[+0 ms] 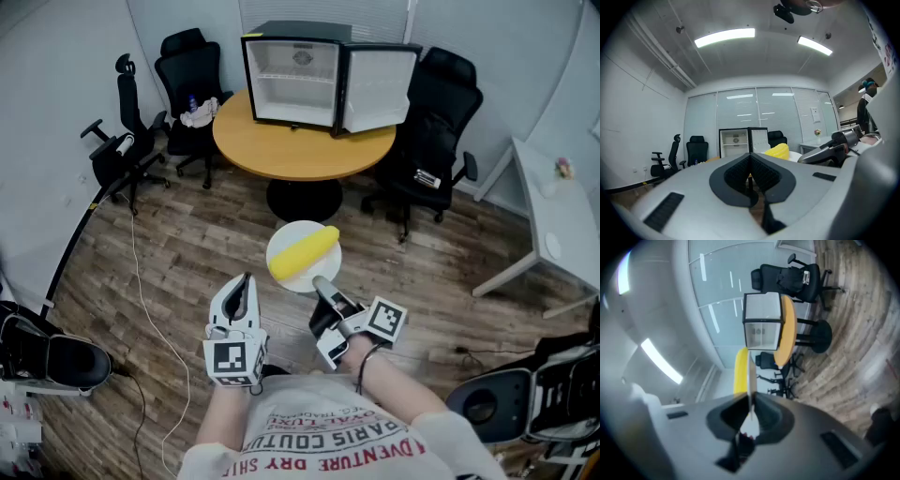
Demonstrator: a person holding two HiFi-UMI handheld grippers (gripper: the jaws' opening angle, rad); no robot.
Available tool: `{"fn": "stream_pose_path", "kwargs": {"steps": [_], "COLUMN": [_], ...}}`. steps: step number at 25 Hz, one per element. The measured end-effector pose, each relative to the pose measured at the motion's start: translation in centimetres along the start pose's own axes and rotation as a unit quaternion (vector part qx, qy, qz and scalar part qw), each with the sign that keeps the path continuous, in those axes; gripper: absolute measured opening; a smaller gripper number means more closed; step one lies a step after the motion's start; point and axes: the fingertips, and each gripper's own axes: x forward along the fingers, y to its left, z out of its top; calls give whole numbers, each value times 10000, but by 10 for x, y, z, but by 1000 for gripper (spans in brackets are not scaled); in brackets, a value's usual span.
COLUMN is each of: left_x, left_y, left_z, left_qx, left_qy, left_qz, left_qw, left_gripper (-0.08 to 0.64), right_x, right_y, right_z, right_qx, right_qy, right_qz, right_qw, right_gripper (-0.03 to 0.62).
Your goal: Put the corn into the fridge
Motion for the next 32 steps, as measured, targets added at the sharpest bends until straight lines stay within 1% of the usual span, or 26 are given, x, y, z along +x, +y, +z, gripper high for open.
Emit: {"fn": "stream_pose_path", "kwargs": {"steps": [6,11,13,17,20,26,29,32], "left_x": [6,6,6,14,20,41,60,84], "left_y": [1,2,2,-1,0,23,36,59], "left_z": [-7,-6,-7,-11,-14,-23,-31,-38], "left_qx": [-59,-71,-80,-73,-52,-131,-165,-228], "left_qy": [26,-73,-77,65,147,214,275,327], "left_qz": [3,43,40,43,82,165,74,-51], "left_qw": [10000,9999,9999,9999,9998,9995,9995,9992], "left_gripper": [29,29,29,29,29,29,29,29], "right_x": [3,4,4,7,12,42,62,90], "right_y": [-3,-3,-3,-5,-11,-13,-15,-18], "right_z": [2,1,1,10,18,25,28,34], "right_qx": [11,-170,-159,-33,-23,-384,-401,-350], "right_qy": [57,169,157,120,110,218,181,68], "right_qz": [52,41,43,63,12,-64,-141,-191], "right_qw": [10000,9997,9997,9999,9999,9990,9989,9992], "right_gripper": [49,48,46,44,43,40,38,38]}}
